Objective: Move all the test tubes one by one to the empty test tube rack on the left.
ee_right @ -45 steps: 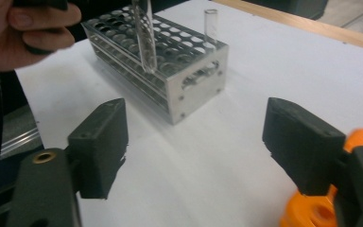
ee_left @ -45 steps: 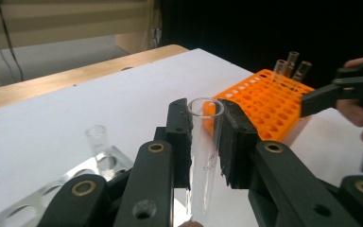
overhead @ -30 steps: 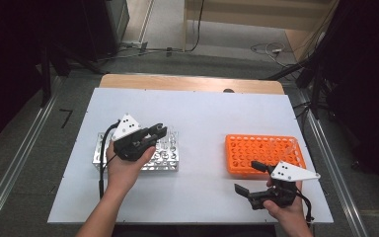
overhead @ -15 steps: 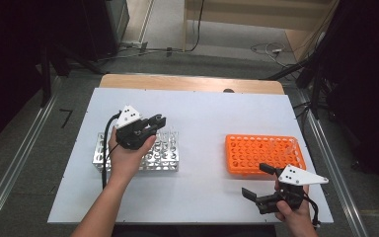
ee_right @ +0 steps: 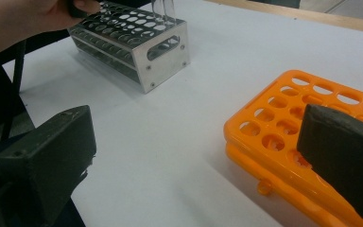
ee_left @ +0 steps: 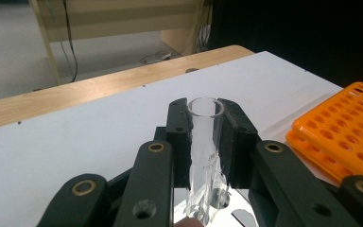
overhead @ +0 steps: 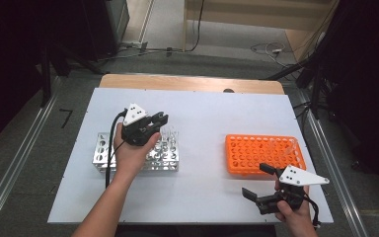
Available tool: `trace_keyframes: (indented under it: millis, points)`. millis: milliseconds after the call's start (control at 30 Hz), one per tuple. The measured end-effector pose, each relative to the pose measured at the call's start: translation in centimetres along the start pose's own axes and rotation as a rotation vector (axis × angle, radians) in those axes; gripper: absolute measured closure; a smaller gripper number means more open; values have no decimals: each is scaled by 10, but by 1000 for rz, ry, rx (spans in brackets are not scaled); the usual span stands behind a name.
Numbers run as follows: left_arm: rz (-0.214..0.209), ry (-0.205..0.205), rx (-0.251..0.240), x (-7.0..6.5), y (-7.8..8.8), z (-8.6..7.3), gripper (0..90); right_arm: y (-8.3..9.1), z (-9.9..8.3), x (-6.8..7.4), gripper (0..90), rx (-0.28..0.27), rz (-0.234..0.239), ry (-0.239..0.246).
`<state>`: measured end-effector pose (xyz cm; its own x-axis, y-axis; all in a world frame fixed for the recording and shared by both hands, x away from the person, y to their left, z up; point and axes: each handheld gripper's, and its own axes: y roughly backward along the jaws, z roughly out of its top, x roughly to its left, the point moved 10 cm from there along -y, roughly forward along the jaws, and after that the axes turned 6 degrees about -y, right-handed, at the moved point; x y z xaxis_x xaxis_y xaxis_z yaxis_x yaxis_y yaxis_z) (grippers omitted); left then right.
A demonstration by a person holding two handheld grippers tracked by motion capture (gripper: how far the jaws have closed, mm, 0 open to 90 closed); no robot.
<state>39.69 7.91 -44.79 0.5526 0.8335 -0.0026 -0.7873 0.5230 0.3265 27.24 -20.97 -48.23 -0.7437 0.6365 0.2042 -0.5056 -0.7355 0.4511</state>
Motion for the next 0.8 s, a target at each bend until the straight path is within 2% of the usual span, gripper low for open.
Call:
trace_keyframes:
  millis: [233, 500, 800]
  points:
    - [7, -10, 19, 0, -5, -5, 755, 0, -1, -1, 0, 3, -3, 1]
    - [8, 1, 63, -2, -4, -17, 754, 0, -1, -1, 0, 3, -4, 2]
    - [16, -27, 110, -7, -7, -26, 752, -1, -1, 0, 0, 5, -3, 4]
